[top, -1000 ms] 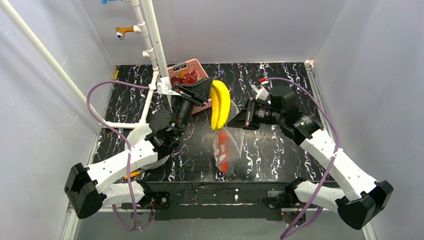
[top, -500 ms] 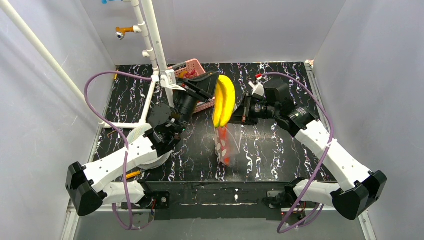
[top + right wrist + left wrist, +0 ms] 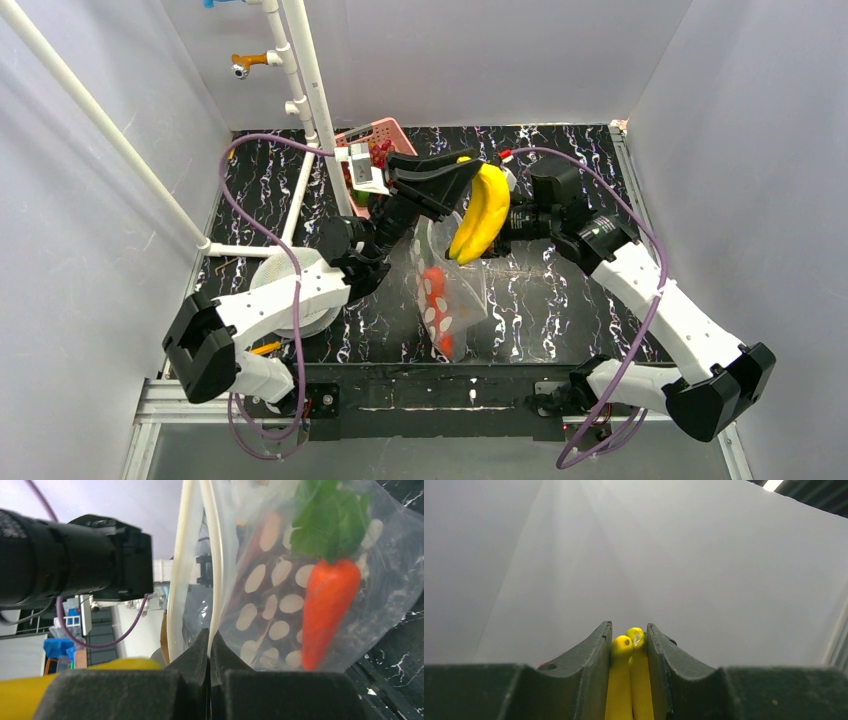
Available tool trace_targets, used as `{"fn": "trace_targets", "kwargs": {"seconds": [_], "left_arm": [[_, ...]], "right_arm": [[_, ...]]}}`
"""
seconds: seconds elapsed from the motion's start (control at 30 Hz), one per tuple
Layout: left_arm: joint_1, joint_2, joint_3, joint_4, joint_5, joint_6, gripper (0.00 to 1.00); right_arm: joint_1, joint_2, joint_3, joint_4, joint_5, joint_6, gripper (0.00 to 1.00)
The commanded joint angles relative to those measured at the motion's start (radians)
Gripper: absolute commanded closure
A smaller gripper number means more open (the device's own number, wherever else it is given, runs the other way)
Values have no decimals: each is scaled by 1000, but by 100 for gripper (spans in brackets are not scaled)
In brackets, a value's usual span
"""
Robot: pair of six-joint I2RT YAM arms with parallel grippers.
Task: Place the food in the zip-top bag and seal the zipper
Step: Place the fake fruit in the zipper food storage bag.
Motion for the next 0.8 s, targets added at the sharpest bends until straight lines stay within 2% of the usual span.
{"fn": "trace_targets", "kwargs": {"seconds": [0.0,0.2,0.43,0.47,0.5,0.77], "left_arm": [[7,23,22,208,102,37,100],[25,68,43,248,97,39,100],[67,61,21,270,162,19,100],[71,59,15,270,165,18,100],[75,59,12,269,174,19,100],[86,34,-67,270,138,30,100]], "right_arm": [[3,-52,40,65,-88,38,99],[3,-81,17,70,-87,58,99],[3,-74,20,83,-116,70,99],[3,-73,25,86,-118,73,51],[3,-74,29,89,-121,74,96],[2,-74,32,135,-133,114,99]]}}
